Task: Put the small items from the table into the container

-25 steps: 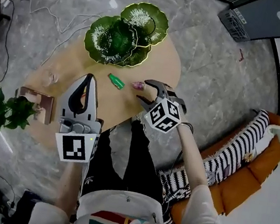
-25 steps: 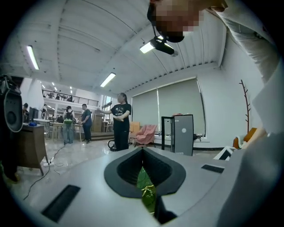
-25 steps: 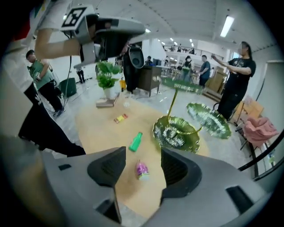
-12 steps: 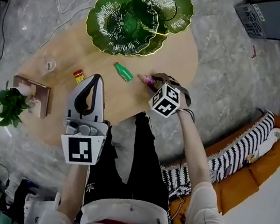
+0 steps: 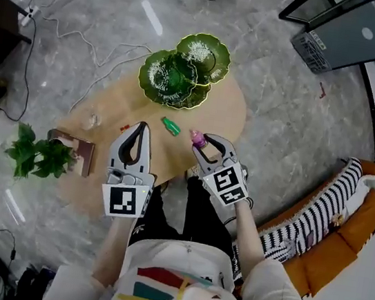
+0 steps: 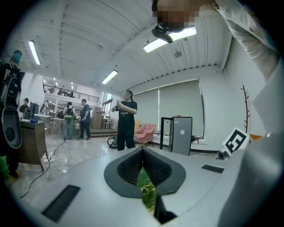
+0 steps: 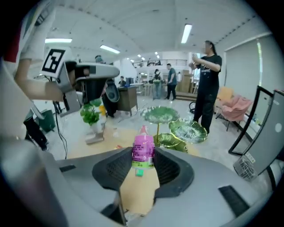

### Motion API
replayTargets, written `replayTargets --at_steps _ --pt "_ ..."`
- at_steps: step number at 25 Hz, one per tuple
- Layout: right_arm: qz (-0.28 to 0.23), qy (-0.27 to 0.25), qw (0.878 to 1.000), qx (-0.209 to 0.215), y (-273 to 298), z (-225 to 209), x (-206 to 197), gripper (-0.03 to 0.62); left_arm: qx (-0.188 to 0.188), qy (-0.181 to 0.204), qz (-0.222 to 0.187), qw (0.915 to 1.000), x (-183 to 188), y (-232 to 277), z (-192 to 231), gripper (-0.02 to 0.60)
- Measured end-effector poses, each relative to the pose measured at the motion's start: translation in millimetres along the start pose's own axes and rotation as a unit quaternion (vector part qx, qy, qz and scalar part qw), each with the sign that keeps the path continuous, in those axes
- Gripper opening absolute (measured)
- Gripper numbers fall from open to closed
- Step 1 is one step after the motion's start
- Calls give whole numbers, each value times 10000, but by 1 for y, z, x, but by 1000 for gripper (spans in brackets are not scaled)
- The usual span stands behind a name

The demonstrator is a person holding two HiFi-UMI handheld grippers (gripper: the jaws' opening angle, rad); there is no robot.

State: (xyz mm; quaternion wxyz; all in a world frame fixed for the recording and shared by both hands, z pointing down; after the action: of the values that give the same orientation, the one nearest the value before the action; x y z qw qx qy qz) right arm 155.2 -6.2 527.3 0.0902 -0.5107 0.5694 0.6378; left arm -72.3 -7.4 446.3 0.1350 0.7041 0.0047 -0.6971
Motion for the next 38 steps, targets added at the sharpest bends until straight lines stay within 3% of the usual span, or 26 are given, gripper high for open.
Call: replayTargets --at_steps 5,9,15,21,26,28,33,38 --pt "-1008 432 9926 -516 -52 38 34 163 -121 -73 -153 9998 37 -16 -7 6" --pt "-1261 656 9882 -567 -57 36 36 164 -206 -91 -162 9996 42 -20 -12 6" --pt "-958 1172 9869 -550 7 -35 11 164 -172 -72 95 9998 22 -12 -7 6" --pt "-76 934 9944 -498 111 -103 -25 164 -60 7 301 9995 -18 13 3 6" --pt "-27 1093 9915 -701 157 -131 -37 166 96 18 382 9992 -41 26 11 6" --pt "-45 1219 9899 -729 162 -133 -37 284 116 -31 412 9991 -44 27 14 6" --pt "-149 1238 9909 -502 132 -109 -28 284 86 -19 301 9995 -27 25 12 6" --pt "-638 1316 9873 -629 66 -78 -3 282 -40 -23 61 10000 5 18 6 6"
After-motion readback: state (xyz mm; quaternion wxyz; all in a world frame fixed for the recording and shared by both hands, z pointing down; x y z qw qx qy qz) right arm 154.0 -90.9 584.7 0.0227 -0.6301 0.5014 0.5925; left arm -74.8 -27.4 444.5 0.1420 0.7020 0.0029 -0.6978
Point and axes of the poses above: the fingertips, and each gripper's own axes: y forward along the fingers, z to its left, x out of its top, the point moved 10 cm from there along -y, backward along the fingers, and after that the axes turned 12 degrees about x, right-handed, at the moved point
